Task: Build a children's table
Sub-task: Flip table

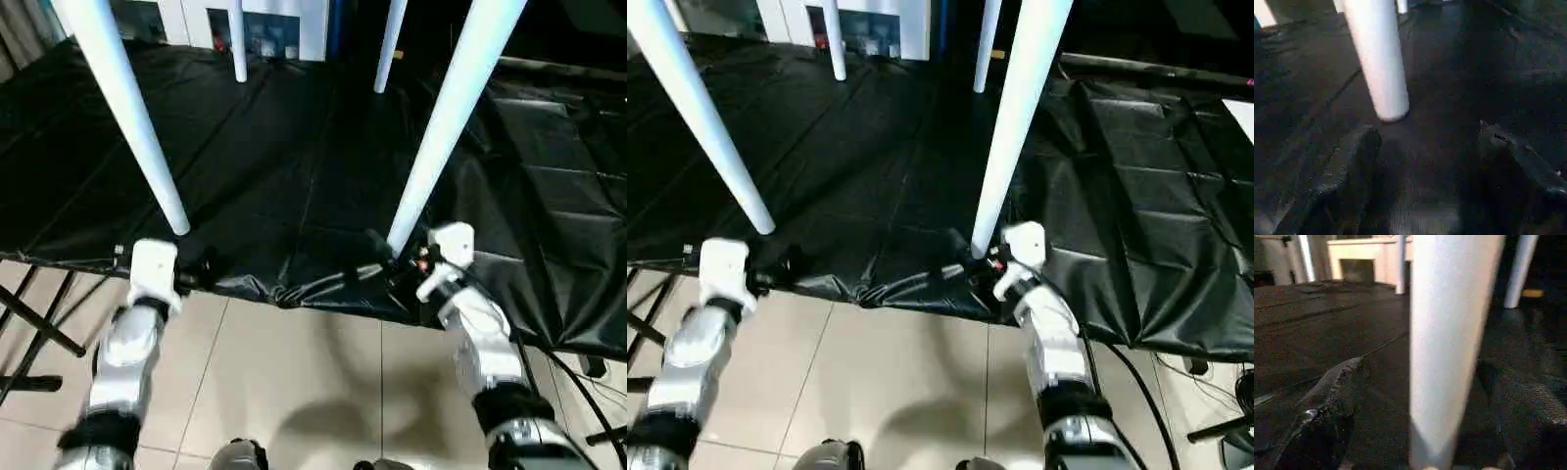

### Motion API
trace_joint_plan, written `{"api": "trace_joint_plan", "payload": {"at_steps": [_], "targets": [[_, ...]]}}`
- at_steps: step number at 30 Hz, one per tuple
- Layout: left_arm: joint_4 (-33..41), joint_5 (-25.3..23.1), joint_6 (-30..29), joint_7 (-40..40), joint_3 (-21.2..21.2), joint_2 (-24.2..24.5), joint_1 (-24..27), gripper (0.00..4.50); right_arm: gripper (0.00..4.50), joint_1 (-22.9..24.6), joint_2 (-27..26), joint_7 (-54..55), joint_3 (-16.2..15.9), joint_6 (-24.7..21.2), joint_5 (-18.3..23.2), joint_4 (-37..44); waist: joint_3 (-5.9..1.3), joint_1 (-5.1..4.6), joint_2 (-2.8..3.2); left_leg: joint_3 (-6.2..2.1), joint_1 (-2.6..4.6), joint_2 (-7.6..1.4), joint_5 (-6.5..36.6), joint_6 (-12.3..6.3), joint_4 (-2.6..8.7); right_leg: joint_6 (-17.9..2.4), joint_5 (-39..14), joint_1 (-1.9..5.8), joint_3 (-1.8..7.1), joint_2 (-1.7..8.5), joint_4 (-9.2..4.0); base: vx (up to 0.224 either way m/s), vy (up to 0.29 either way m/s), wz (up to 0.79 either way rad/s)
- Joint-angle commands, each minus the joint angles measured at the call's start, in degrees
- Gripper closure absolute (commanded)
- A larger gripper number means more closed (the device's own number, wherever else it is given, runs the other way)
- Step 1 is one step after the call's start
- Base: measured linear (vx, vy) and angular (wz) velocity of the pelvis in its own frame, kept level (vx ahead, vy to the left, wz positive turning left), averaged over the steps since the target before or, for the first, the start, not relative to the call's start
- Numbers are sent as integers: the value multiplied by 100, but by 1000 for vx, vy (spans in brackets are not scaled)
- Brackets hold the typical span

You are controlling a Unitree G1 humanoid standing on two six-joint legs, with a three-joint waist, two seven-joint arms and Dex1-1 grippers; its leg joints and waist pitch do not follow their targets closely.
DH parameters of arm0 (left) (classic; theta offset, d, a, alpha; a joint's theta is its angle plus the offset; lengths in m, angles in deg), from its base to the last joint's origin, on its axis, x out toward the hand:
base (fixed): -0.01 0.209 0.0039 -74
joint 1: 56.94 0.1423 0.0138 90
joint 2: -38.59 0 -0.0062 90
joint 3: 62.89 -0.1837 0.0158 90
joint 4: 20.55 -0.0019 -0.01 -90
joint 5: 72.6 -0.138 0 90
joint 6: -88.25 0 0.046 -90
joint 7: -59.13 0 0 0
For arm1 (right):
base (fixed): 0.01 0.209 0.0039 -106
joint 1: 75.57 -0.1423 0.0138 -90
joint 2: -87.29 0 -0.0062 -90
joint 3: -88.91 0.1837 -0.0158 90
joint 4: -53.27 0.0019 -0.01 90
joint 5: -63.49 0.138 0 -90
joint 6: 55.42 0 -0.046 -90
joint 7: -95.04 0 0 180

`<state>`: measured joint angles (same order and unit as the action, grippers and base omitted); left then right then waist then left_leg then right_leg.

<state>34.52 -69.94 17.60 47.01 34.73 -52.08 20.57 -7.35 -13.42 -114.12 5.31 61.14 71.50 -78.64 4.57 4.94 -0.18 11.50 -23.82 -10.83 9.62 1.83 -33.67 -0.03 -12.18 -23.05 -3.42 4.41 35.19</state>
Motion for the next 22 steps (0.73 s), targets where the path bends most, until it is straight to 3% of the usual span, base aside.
{"api": "trace_joint_plan", "payload": {"at_steps": [1, 4, 8, 10, 11, 12, 13, 15, 16, 17, 18, 19, 20, 21, 22], "targets": [[201, 58, 62, 6, 30, -15, 95, 85, 48, 104, -5, 129, 69, 204, -118, 187, -381, -33, 57, -155, 253, -362, 1521, -93, 480, -1192, -360, 182, 298, 421, -388, 0, 0, 0], [923, 199, 1, -7, 68, -97, 605, 85, 48, 583, -130, 441, 200, 385, -112, 754, -379, -31, 15, -147, 227, -376, 1422, -197, 479, -1128, -275, 189, 305, 424, -384, 0, 0, 0], [1981, 328, -303, -57, -85, -297, 1289, 85, 48, 1340, -222, 1015, 303, 239, -265, 1740, -382, -10, 52, -152, 233, -382, 1375, -258, 484, -1054, -267, 185, 303, 386, -389, 0, 0, 0], [2064, 334, -341, -39, -95, -320, 1343, 85, 48, 1402, -213, 1085, 291, 199, -321, 1809, -379, -9, 45, -146, 231, -377, 1371, -243, 481, -1037, -263, 182, 306, 378, -393, 0, 0, 0], [2758, 431, -862, 200, -141, -533, 1743, 85, 48, 1982, -201, 1189, 175, -597, -348, 2597, -362, -21, 74, -148, 232, -361, 1636, -147, 508, -978, -553, 183, 312, 360, -433, 0, 0, 0], [2839, 445, -933, 231, -144, -557, 1790, 85, 48, 2053, -204, 1191, 160, -686, -340, 2695, -349, -15, 80, -150, 236, -380, 1733, -92, 525, -945, -630, 194, 321, 357, -434, 0, 0, 0], [3134, 372, -1063, 372, -168, -627, 1961, 85, 48, 2365, -213, 1120, 60, -1105, -227, 3173, -309, -29, 89, -155, 234, -378, 2023, -34, 556, -861, -889, 181, 326, 338, -488, 0, 0, 0], [3782, 346, -1298, 552, -269, -760, 2336, 85, 48, 2960, -228, 1125, -98, -1906, -193, 4092, -295, -19, 87, -189, 258, -348, 2552, 141, 576, -596, -1811, 165, 357, 375, -594, 0, 0, 0], [3821, 339, -1318, 563, -276, -768, 2358, 85, 48, 2996, -228, 1131, -106, -1956, -189, 4147, -295, -19, 87, -189, 258, -348, 2552, 141, 576, -596, -1811, 165, 357, 375, -594, 0, 0, 0], [4180, 140, -1598, 684, -345, -829, 2545, 85, 48, 3361, -242, 1220, -183, -2506, -48, 4695, -286, -12, 121, -208, 262, -338, 2605, 209, 580, -454, -2060, 150, 378, 372, -621, 0, 0, 0], [4276, -53, -1572, 783, -350, -873, 2599, 85, 48, 3527, -227, 1219, -239, -2688, 114, 4924, -281, -21, 85, -210, 262, -333, 2622, 204, 578, -353, -2147, 129, 386, 359, -645, 0, 0, 0], [4352, -200, -1565, 850, -350, -903, 2635, 85, 48, 3640, -199, 1233, -310, -2844, 311, 5086, -278, -22, 121, -221, 265, -320, 2631, 210, 584, -296, -2218, 129, 387, 354, -657, 0, 0, 0], [4363, -197, -1570, 847, -352, -907, 2641, 85, 48, 3664, -202, 1256, -317, -2874, 328, 5117, -275, -30, 100, -218, 269, -317, 2665, 208, 579, -233, -2311, 123, 386, 349, -675, 0, 0, 0], [4423, -126, -1635, 824, -356, -926, 2668, 85, 48, 3764, -232, 1378, -321, -2972, 360, 5227, -271, -40, 137, -244, 274, -284, 2750, 259, 569, -107, -2724, 96, 381, 371, -711, 0, 0, 0], [4441, -114, -1667, 822, -357, -926, 2674, 85, 48, 3773, -238, 1392, -316, -2992, 354, 5245, -271, -40, 137, -244, 274, -284, 2750, 259, 569, -107, -2724, 96, 381, 371, -711, 0, 0, 0]]}}
